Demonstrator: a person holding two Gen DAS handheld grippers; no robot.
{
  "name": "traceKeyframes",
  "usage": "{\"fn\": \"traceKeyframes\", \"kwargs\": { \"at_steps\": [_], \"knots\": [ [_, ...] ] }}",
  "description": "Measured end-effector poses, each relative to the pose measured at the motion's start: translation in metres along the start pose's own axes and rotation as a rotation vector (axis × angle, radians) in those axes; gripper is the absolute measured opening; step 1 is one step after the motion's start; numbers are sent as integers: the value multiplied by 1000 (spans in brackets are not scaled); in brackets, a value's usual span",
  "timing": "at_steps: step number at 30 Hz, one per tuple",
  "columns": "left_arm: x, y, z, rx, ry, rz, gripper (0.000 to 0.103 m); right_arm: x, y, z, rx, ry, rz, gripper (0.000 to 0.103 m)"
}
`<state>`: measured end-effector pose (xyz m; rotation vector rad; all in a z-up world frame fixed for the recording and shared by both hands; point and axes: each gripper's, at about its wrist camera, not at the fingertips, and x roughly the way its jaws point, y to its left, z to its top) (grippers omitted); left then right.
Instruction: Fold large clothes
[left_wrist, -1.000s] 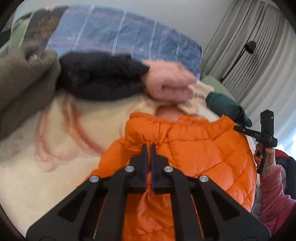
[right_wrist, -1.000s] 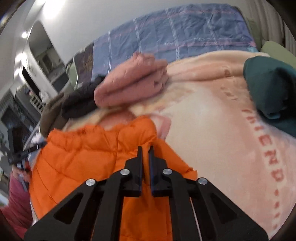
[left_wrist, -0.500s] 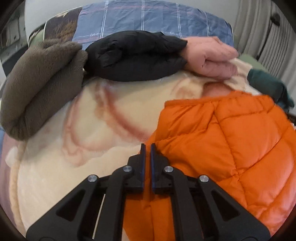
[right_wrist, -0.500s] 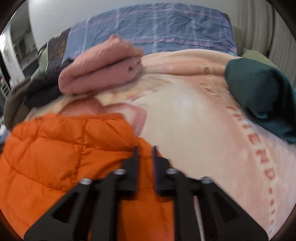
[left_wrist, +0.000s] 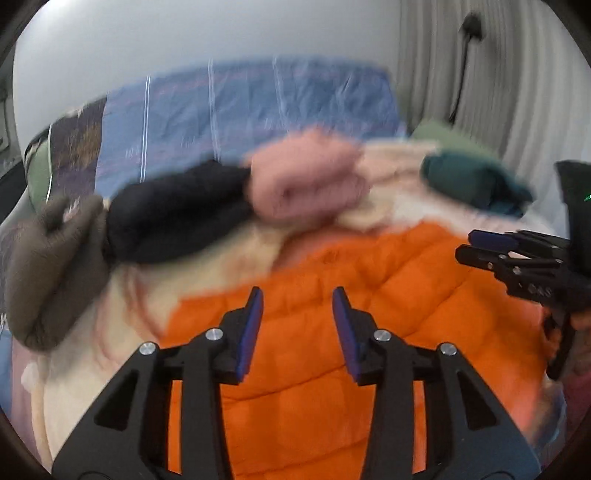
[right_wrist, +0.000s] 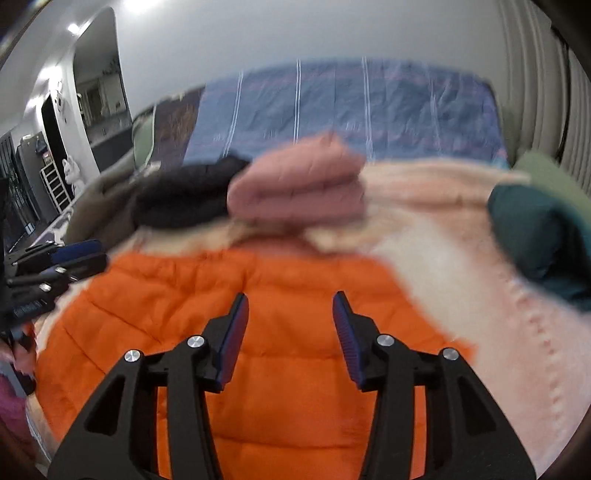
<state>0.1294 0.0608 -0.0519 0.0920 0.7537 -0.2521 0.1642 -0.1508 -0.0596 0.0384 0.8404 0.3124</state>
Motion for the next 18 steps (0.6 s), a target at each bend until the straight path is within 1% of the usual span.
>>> {"fn": "traceKeyframes", "kwargs": {
  "at_steps": [1, 2, 3, 4, 5, 10, 18],
  "knots": [
    [18, 1, -7, -14, 54, 39, 41, 17, -6, -9, 17, 23, -9, 55],
    [35, 3, -15, -26, 95, 74, 43, 26, -11, -15, 36, 20, 7, 56],
    [47, 11, -23, -65, 97, 60, 43, 30, -18, -18, 70, 11, 36, 56],
    [49, 16, -26, -104, 86, 30, 43, 30, -18, -18, 80, 13, 43, 56],
    [49, 20, -28, -124, 83, 21, 43, 30, -18, -18, 82, 13, 46, 56],
    [53, 16, -35, -108, 66, 39, 43, 34, -10, -22, 49, 9, 22, 58],
    [57, 22, -40, -134, 68, 4, 43, 42, -15, -26, 61, 11, 34, 58]
  ]
}}
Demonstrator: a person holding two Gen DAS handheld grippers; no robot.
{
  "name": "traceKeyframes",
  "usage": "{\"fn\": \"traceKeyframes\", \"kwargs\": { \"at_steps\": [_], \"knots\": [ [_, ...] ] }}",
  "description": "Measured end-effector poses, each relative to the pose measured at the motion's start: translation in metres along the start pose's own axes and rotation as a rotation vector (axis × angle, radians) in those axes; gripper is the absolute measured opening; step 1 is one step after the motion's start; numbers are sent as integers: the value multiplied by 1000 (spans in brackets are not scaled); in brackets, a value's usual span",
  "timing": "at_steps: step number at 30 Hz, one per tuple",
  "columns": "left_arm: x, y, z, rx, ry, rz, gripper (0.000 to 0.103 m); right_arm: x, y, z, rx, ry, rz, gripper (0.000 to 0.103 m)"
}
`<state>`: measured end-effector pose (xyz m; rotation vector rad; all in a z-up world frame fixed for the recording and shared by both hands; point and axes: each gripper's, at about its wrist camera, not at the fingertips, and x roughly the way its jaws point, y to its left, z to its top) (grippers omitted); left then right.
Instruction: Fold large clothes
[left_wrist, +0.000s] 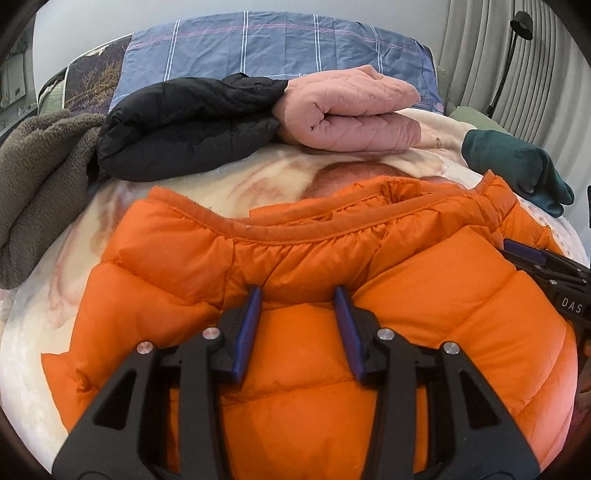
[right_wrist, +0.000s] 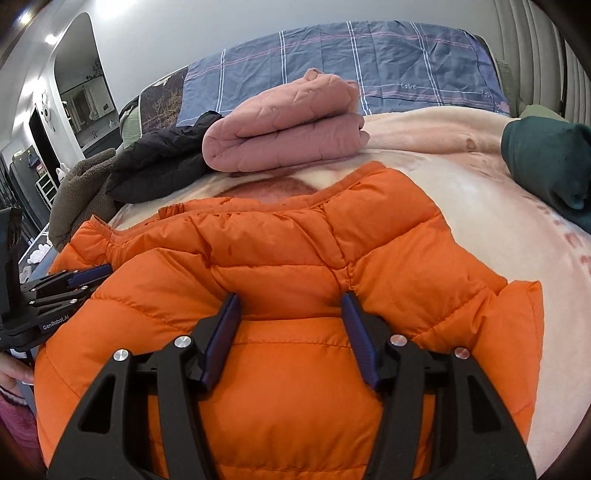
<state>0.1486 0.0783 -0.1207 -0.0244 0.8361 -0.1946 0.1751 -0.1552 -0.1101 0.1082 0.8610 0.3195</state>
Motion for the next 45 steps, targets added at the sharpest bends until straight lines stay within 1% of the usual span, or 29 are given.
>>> {"fn": "traceKeyframes", "kwargs": {
  "at_steps": [12, 19, 22, 25, 26, 28, 30, 31, 33, 34, 35, 36, 37, 38, 39, 42, 45],
  "knots": [
    [3, 5, -3, -23, 3, -29, 43, 5, -1, -3, 3, 13, -2, 58],
    [4, 6, -3, -24, 4, -33, 43, 6, 2, -4, -10, 14, -26, 58],
    [3, 7, -3, -29, 5, -41, 42, 4, 3, -2, -13, 28, -30, 58],
    [-11, 10, 3, -44, -3, -64, 39, -11, 4, 13, -14, 81, -48, 59],
    [-19, 10, 7, -47, -21, -81, 35, -18, 4, 19, -4, 77, -40, 59],
    [-41, 8, 20, -45, -77, -103, 34, -29, 2, 36, 15, 44, -55, 59],
    [-48, 3, 37, -51, -85, -104, 34, -32, -1, 57, 43, 19, -76, 59],
    [-47, 0, 43, -53, -79, -101, 34, -28, -3, 64, 59, 21, -63, 59],
    [-32, -9, 52, -51, -34, -69, 34, -14, -8, 71, 102, 45, -21, 59],
    [-17, -14, 52, -50, 1, -45, 34, 0, -14, 69, 127, 69, -37, 59],
    [-7, -15, 50, -46, 21, -24, 35, 17, -20, 62, 124, 92, -90, 59],
    [12, -16, 42, -24, 47, 36, 38, 28, -24, 55, 106, 98, -113, 59],
    [24, -14, 35, -8, 47, 45, 38, 38, -30, 45, 96, 89, -84, 59],
    [28, -6, 29, -40, 26, -5, 38, 38, -39, 40, 146, 71, -33, 59],
    [26, -1, 27, -66, 18, -22, 38, 35, -43, 39, 160, 60, -10, 59],
    [24, 1, 23, -62, 0, -33, 38, 38, -46, 38, 165, 61, 26, 60],
    [24, 3, 20, -71, -6, -46, 38, 39, -45, 35, 166, 46, 26, 61]
  ]
}}
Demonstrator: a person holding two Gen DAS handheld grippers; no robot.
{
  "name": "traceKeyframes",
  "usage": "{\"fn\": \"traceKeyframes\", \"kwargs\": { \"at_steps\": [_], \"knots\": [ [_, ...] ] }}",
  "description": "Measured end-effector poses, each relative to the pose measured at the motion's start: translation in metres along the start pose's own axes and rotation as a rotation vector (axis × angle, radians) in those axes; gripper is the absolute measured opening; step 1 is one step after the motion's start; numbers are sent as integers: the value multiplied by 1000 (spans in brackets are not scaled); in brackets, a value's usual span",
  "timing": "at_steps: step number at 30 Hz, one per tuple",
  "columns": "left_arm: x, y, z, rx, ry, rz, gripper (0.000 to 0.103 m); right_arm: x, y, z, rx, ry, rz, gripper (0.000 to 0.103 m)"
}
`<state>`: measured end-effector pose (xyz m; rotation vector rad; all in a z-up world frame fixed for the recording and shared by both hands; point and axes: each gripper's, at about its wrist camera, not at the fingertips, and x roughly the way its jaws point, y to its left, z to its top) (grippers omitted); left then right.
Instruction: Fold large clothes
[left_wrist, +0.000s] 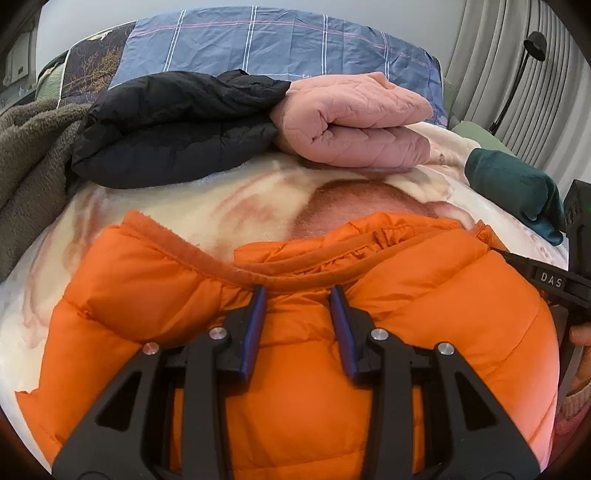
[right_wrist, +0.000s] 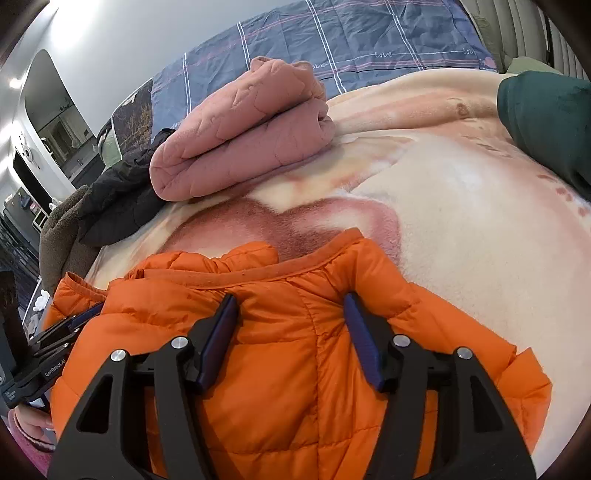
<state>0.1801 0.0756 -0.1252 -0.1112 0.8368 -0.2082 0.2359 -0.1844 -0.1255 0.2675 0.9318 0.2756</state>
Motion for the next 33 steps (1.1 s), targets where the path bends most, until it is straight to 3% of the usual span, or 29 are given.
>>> {"fn": "traceKeyframes", "kwargs": {
  "at_steps": [4, 11, 15, 19, 21, 24, 27, 30, 33],
  "knots": [
    [1, 8, -1, -31, 2, -41, 38, 2, 5, -1, -9, -6, -17, 61],
    [2, 4, -2, -21, -4, -26, 38, 0, 13, -4, -56, -14, -83, 62],
    [2, 6, -1, -20, 0, -34, 38, -6, 9, -2, -44, -21, -74, 62],
    [-4, 6, -3, -3, 13, -20, 38, -30, -3, -5, 19, -100, -167, 49],
    [-12, 5, -7, 10, 0, 11, 38, -42, -10, -12, 43, -130, -188, 48],
    [-15, 9, -11, 2, -15, -17, 38, -30, -19, -16, 51, -84, -168, 48],
    [-9, 20, -10, -51, -4, -77, 40, -19, -8, -16, -7, -60, -235, 51],
    [-8, 19, -11, -51, -8, -75, 40, -17, -2, -17, -38, -61, -272, 52],
    [-8, 17, -11, -41, -10, -60, 40, -20, -4, -17, -24, -61, -255, 52]
  ]
}}
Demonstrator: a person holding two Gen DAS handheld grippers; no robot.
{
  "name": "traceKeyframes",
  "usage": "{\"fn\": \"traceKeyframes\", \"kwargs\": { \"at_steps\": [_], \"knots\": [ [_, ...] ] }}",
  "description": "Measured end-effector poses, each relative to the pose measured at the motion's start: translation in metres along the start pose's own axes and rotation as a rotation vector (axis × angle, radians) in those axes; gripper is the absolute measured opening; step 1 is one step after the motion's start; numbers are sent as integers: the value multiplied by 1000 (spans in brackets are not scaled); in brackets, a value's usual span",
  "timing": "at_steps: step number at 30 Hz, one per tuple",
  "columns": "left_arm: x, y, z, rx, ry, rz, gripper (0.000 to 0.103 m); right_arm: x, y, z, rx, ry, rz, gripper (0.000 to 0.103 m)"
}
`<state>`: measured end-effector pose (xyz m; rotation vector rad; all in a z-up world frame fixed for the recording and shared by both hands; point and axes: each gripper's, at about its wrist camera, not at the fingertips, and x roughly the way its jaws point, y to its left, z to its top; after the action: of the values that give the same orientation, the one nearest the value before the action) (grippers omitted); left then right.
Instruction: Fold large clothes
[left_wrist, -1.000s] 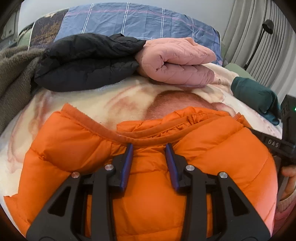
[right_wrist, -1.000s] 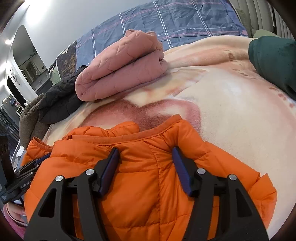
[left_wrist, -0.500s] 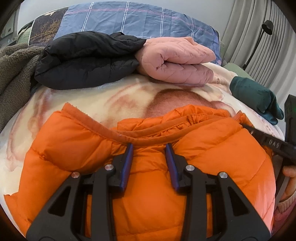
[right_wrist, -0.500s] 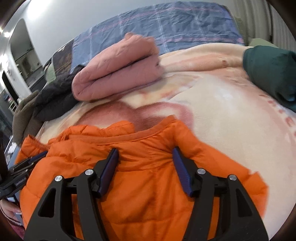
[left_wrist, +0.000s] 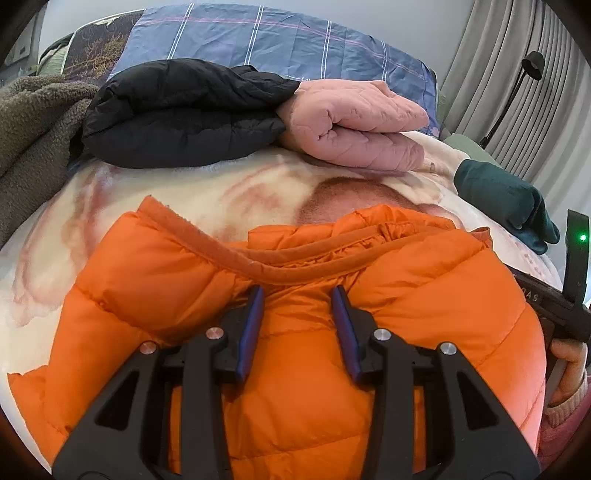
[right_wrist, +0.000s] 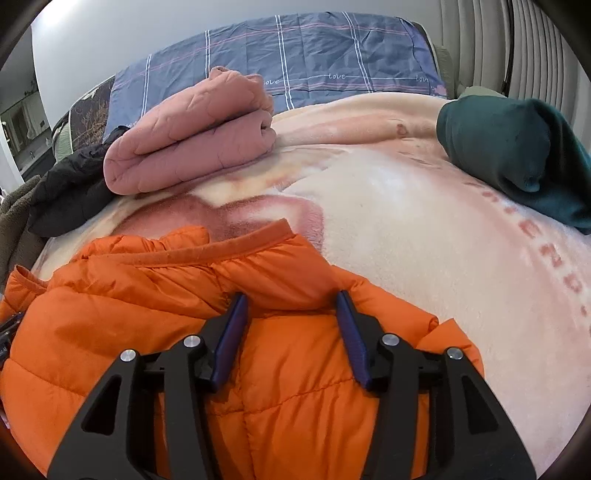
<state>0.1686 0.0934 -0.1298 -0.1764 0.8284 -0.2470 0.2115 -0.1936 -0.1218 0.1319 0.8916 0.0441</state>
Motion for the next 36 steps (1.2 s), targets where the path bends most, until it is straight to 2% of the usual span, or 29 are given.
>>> {"fn": "traceKeyframes", "kwargs": {
  "at_steps": [4, 5, 7, 12, 14, 16, 17, 19, 24, 33, 36],
  "knots": [
    [1, -3, 0, 15, 1, 16, 39, -24, 8, 4, 42, -16, -47, 52],
    [1, -3, 0, 14, 1, 16, 39, -34, 13, 4, 68, -25, -32, 52],
    [1, -2, 0, 9, 0, 11, 39, -54, 32, 4, 82, -39, 57, 52],
    [1, -1, 0, 5, -4, 8, 39, -84, 99, 8, -60, -124, 174, 58],
    [0, 0, -1, -2, -7, 2, 39, -73, 117, 8, -96, -111, 170, 58],
    [0, 1, 0, -11, -6, -3, 39, -37, 123, -1, -133, -33, 92, 60],
    [-1, 2, 0, -20, -5, -5, 40, -14, 117, -9, -118, 23, 103, 63],
    [-4, 10, 1, -97, -9, -34, 39, -3, 100, -13, -43, 29, 176, 64],
    [-2, 15, -1, -126, -10, -67, 40, -1, 106, -22, -86, -4, 136, 64],
    [1, 14, -2, -123, -6, -68, 39, 4, 111, -19, -111, 12, 103, 65],
    [1, 13, -2, -118, -5, -66, 40, -5, 112, -16, -118, 39, 76, 65]
  ]
}}
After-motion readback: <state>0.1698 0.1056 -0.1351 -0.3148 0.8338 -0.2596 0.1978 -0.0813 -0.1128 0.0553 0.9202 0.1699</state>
